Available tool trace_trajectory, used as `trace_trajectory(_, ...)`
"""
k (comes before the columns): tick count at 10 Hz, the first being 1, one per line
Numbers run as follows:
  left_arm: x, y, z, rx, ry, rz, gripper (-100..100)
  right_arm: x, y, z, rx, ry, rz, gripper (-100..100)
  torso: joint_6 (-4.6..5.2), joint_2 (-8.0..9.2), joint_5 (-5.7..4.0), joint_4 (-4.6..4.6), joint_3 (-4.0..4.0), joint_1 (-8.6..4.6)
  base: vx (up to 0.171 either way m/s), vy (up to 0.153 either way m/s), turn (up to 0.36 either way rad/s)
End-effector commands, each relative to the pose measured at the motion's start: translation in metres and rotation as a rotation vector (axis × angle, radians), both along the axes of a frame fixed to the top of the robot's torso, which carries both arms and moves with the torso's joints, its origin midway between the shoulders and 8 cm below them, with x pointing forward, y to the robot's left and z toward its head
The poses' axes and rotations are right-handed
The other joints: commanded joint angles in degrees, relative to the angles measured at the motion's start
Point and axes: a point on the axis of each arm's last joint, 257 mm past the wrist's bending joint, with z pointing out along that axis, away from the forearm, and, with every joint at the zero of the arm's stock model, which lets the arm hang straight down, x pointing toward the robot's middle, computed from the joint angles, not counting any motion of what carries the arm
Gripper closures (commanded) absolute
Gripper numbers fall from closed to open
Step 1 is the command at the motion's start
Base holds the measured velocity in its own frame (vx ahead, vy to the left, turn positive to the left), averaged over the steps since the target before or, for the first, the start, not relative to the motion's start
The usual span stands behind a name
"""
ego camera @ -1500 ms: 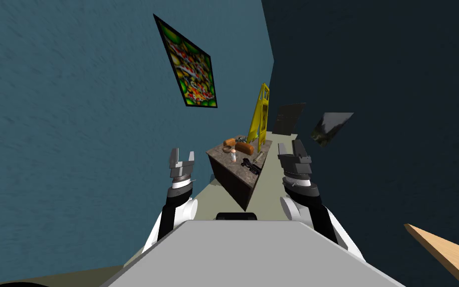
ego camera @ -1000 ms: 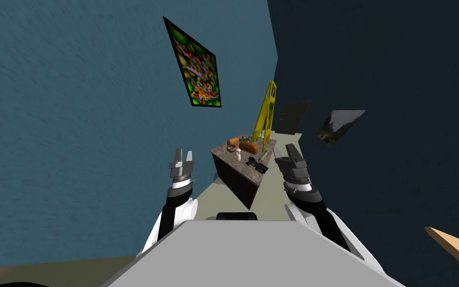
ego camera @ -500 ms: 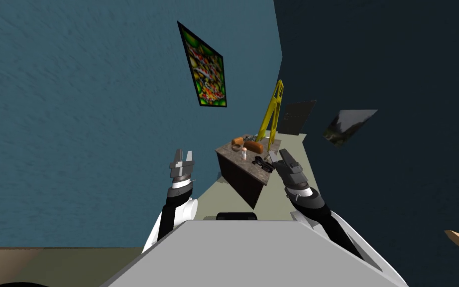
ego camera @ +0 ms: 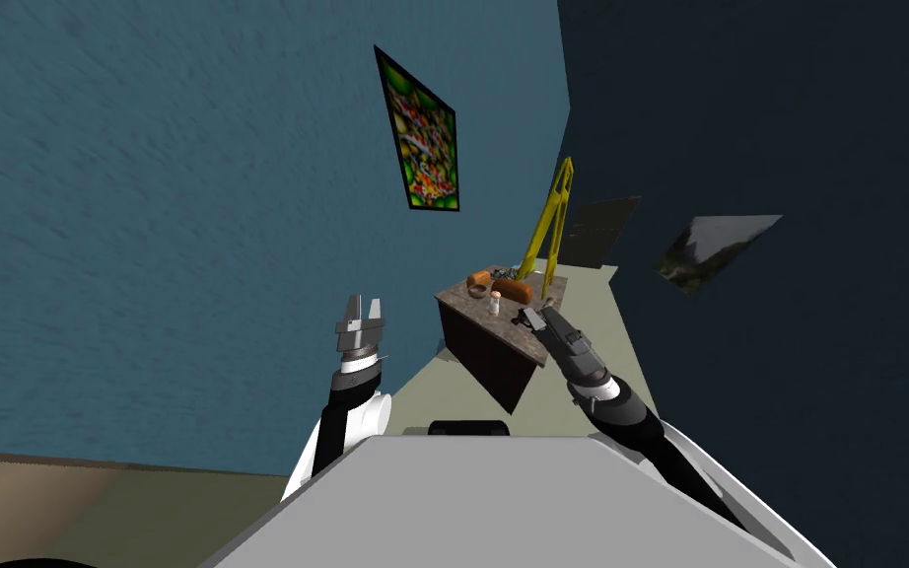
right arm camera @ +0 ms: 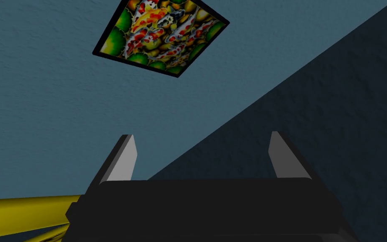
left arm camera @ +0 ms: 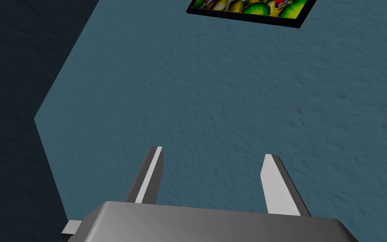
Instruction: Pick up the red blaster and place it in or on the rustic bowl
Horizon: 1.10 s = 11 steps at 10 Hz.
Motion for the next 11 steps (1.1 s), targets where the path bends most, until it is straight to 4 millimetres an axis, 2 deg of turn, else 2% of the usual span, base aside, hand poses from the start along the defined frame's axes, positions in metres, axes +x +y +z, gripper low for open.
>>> trace_trajectory(1, 0.0, 0.0, 0.0, 0.0, 0.0, 0.0, 0, -0.003, 0.006, -0.007, -0.035, 0.019, 0.03, -100, 0.0, 0.0, 0.0, 0.0, 0.0, 0.0, -0.011, 0.116, 0.032)
trace_trajectory(6, 0.0, 0.0, 0.0, 0.0, 0.0, 0.0, 0, -0.011, 0.02, -0.041, -0.153, 0.106, 0.122, -100, 0.01, -0.11, 0.01, -0.03, -0.07, -0.04, 0.017, 0.133, 0.065)
trace_trajectory(8, 0.0, 0.0, 0.0, 0.0, 0.0, 0.0, 0, -0.013, 0.024, -0.045, -0.188, 0.116, 0.146, -100, 0.02, -0.08, 0.0, -0.02, -0.05, -0.08, 0.008, 0.071, 0.013)
trace_trajectory(11, 0.0, 0.0, 0.0, 0.0, 0.0, 0.0, 0, -0.016, 0.025, -0.07, -0.274, 0.175, 0.19, -100, 0.02, -0.14, -0.03, -0.03, -0.08, -0.19, 0.029, 0.088, 0.076)
